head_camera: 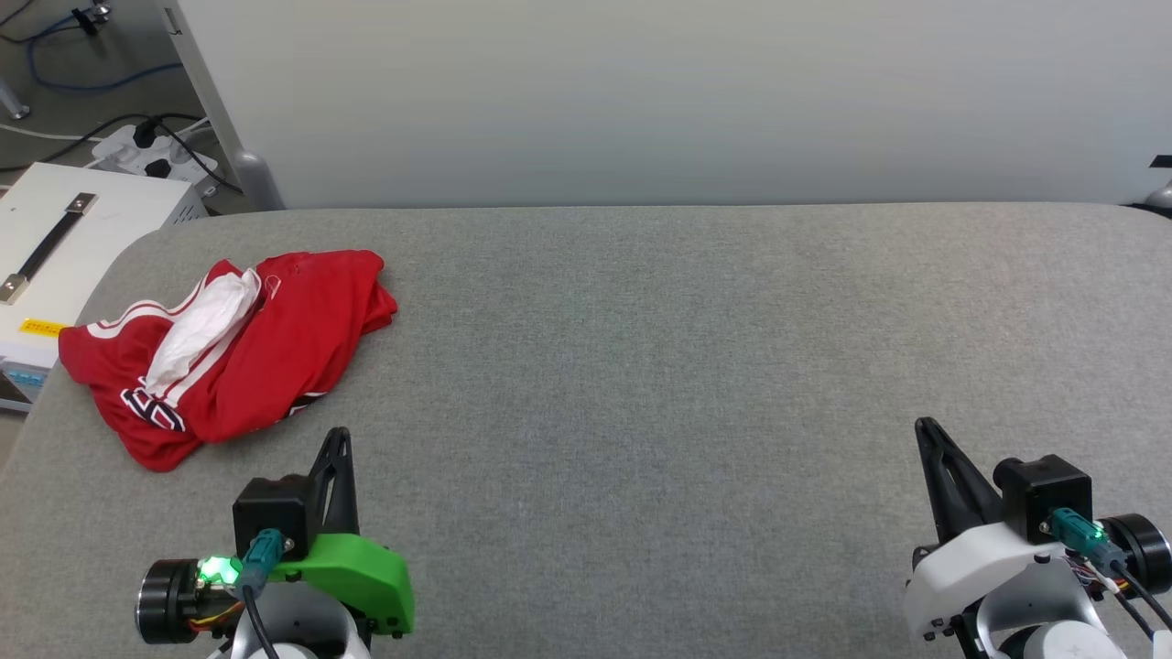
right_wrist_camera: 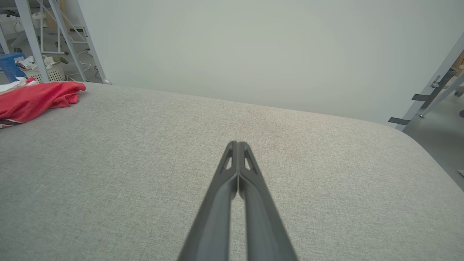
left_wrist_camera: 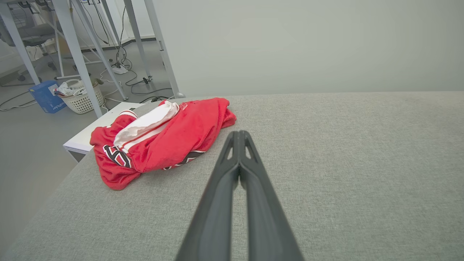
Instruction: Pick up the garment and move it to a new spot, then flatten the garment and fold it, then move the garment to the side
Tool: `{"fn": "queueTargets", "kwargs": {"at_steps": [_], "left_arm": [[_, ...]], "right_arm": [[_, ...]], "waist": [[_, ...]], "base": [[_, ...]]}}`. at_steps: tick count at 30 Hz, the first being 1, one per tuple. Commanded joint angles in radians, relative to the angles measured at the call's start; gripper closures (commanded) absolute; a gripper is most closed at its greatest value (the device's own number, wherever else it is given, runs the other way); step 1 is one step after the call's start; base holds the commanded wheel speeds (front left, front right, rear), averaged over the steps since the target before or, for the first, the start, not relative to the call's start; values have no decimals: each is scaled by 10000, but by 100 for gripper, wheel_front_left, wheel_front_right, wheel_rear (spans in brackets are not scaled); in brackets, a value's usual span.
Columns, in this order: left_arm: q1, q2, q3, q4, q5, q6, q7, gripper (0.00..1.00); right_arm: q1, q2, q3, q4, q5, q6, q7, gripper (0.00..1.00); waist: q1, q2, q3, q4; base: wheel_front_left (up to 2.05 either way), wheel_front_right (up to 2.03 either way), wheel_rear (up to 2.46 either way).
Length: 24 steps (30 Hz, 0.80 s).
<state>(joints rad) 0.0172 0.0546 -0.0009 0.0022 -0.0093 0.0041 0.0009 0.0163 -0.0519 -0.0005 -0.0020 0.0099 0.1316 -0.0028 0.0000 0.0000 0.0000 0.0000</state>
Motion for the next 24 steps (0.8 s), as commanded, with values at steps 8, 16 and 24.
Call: {"fn": "queueTargets", "kwargs": {"at_steps": [8, 16, 24], "left_arm": [[-172, -43, 9, -22, 93, -41, -9, 100], [-172, -43, 9, -22, 93, -41, -9, 100], [12, 2, -4, 4, -8, 3, -3, 0]], "right_arm": [[-163, 17, 5, 20, -99, -9, 28, 100], [-163, 17, 5, 20, -99, -9, 28, 100], [4, -2, -5, -1, 17, 0, -4, 0]], "waist": [[0, 0, 0, 0], [0, 0, 0, 0], [0, 0, 0, 0]], "base": [[0, 0, 0], [0, 0, 0], [0, 0, 0]]}}
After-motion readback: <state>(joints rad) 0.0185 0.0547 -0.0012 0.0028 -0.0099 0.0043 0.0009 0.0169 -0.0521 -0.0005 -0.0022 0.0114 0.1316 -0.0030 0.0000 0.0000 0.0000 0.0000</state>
